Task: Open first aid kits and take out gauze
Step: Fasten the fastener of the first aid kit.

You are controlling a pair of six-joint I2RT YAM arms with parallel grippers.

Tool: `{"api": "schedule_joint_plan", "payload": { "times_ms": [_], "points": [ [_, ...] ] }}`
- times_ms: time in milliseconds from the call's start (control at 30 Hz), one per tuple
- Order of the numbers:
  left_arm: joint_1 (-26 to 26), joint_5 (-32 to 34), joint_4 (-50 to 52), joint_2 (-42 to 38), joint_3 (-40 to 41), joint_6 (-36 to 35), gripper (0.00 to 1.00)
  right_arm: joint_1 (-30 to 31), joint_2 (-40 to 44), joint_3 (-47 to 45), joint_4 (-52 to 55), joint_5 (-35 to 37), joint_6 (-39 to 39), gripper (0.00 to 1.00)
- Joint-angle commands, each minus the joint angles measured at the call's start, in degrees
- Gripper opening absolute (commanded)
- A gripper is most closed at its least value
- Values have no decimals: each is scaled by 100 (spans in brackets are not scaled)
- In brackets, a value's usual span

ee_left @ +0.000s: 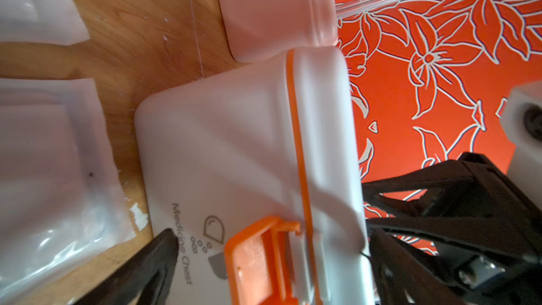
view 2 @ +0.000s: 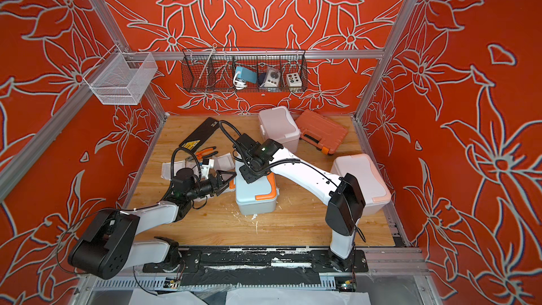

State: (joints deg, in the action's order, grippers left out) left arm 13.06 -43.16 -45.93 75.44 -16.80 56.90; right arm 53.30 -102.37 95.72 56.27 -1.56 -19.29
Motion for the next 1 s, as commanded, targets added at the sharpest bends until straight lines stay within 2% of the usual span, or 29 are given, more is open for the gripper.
{"api": "schedule_joint_plan", "payload": {
  "times_ms": [0, 333, 567, 967],
  "points": [
    [91, -250, -767, 189, -13, 160, 98, 32, -222, -297, 501, -100, -128, 30],
    [127, -788, -2042, 783, 34, 813, 97, 36, -192, -351, 307, -322, -154, 29],
    [135, -996, -2859, 920, 106, 1343, 97, 36, -171, -404, 241, -409, -172, 29],
    [118, -981, -2392, 446, 100, 1321, 97, 23, -161, -465, 170, -485, -180, 27]
  ]
}}
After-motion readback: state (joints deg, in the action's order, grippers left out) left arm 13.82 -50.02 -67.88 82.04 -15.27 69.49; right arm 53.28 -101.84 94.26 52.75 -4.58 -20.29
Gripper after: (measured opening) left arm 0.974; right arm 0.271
